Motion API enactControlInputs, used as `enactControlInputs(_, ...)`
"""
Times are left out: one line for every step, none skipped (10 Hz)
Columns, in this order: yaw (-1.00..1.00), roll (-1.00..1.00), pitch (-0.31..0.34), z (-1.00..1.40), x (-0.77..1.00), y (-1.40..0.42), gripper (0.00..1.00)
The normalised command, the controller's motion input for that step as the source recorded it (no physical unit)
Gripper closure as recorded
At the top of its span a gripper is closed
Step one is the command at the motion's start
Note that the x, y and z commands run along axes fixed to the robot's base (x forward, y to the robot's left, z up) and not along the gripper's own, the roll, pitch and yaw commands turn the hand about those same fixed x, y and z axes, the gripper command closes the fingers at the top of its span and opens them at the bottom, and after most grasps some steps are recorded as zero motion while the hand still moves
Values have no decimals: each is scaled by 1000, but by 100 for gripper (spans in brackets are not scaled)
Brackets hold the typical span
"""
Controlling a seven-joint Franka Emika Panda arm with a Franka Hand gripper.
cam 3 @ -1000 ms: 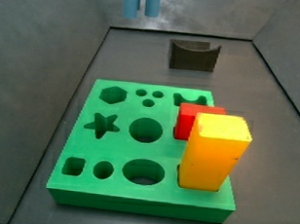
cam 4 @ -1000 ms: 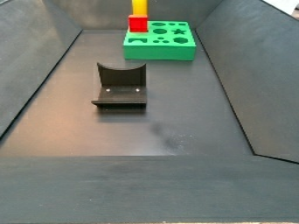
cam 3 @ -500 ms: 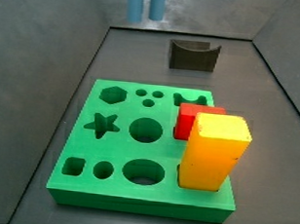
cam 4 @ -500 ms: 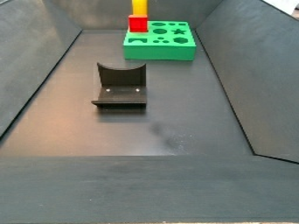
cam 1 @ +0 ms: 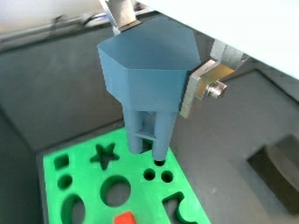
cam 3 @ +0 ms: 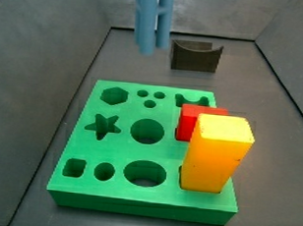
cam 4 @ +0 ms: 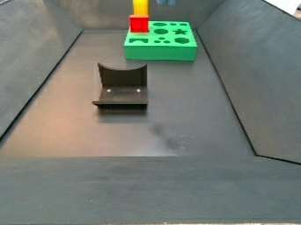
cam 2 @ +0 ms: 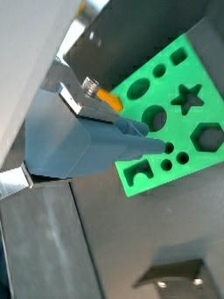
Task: Pick up the 3 prong object. Move up. Move to above the board. Insert the 3 prong object.
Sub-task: Insert the 3 prong object.
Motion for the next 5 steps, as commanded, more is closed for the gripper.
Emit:
enactControlInputs(1000, -14, -44, -546, 0, 0, 100)
enactControlInputs(643, 31, -106, -260, 0, 17, 100)
enactControlInputs(0, 0, 0, 0, 0, -23, 100)
enactControlInputs(331, 0, -26, -414, 180, 69, 100)
enactControlInputs(523, 17, -63, -417, 157, 186, 100)
